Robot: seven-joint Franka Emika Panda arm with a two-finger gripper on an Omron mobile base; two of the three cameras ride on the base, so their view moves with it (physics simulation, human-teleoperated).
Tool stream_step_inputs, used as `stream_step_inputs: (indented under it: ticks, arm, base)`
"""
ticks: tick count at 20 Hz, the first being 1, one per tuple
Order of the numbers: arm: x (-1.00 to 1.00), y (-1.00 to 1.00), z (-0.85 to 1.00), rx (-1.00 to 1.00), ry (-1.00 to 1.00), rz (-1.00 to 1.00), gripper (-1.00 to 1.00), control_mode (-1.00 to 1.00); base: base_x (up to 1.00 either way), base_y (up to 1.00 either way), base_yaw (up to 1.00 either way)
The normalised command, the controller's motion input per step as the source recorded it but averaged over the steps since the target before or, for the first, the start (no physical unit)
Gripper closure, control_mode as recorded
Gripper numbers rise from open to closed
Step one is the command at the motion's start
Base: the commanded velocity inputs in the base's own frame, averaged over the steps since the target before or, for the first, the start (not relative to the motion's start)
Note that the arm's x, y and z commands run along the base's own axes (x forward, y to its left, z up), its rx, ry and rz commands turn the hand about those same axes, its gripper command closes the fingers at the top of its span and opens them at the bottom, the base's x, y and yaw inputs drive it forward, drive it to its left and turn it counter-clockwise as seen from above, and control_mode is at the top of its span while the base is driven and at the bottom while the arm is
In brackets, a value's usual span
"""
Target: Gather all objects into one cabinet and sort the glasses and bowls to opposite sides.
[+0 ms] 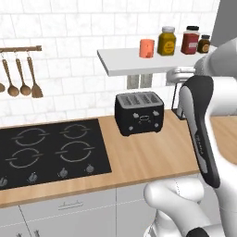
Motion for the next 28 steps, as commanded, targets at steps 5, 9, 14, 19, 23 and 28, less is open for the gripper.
stream_step_inputs:
  ticks: [5,9,14,19,23,28]
  arm:
    - [0.37,0.0,0.13,0.02,-0.01,0.0,-1.0,-1.0]
    - [0.4,0.0,0.26,0.02,0.0,0.0,-1.0,-1.0]
    - [0.34,0.0,0.28,0.01,0.0,0.0,-1.0,-1.0]
    - [0.36,0.0,0.08,0.0,0.0,0.0,-1.0,-1.0]
    - [0.44,0.0,0.01,0.0,-0.01,0.0,-1.0,-1.0]
    - [0.66,0.0,0.0,0.0,-0.04,0.0,-1.0,-1.0]
  base:
    - [0.0,0.0,0.0]
    - [0.0,0.0,0.0]
    - [0.0,0.0,0.0]
    - [0.0,0.0,0.0]
    - [0.0,0.0,0.0]
    - [0.0,0.0,0.0]
